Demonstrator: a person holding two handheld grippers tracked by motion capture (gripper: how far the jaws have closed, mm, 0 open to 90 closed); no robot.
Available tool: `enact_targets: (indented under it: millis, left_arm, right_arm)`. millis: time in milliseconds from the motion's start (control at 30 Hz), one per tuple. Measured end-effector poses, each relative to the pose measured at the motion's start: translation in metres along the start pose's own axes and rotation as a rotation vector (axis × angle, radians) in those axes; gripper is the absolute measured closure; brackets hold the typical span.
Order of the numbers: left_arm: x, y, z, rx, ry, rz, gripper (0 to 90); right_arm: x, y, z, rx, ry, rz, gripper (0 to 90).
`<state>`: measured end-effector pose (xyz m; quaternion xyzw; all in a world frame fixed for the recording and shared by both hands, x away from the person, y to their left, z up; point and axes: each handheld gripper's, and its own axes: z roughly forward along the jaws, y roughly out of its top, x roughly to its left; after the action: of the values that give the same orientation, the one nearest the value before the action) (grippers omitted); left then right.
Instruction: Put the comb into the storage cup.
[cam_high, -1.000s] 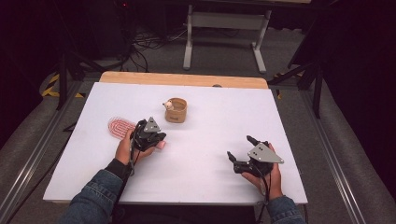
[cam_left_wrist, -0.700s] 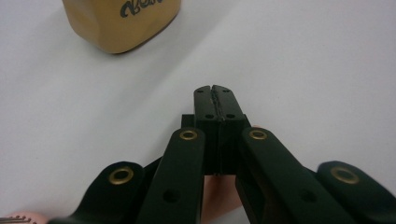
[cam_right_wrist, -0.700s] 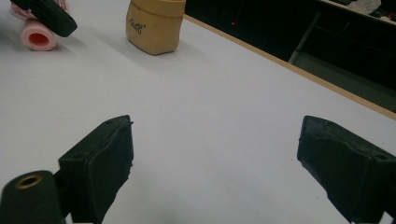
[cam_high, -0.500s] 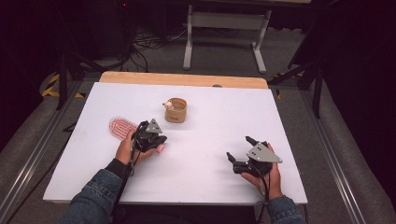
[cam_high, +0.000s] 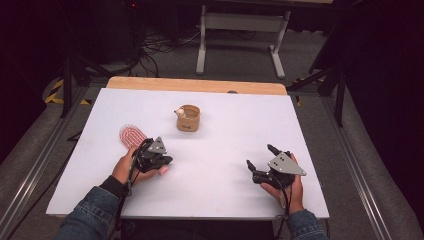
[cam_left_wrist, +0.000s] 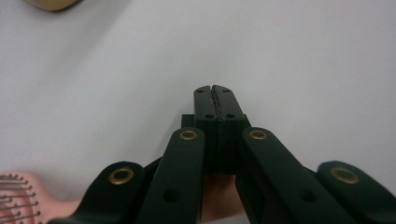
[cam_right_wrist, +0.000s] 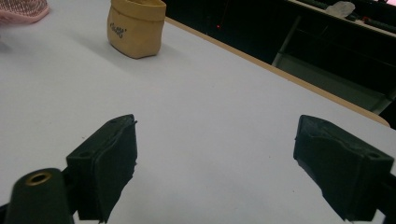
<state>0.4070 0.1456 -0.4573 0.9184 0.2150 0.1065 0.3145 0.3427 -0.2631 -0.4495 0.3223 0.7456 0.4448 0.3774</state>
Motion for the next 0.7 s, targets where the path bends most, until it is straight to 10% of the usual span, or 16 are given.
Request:
enact_targets:
  millis: [700]
  left_arm:
    - [0.002, -0.044, -0.032, 0.072, 0.013, 0.033, 89.4]
  right_arm:
    - [0.002, 0.000, 0.003, 0.039, 0.016, -0.019, 13.9]
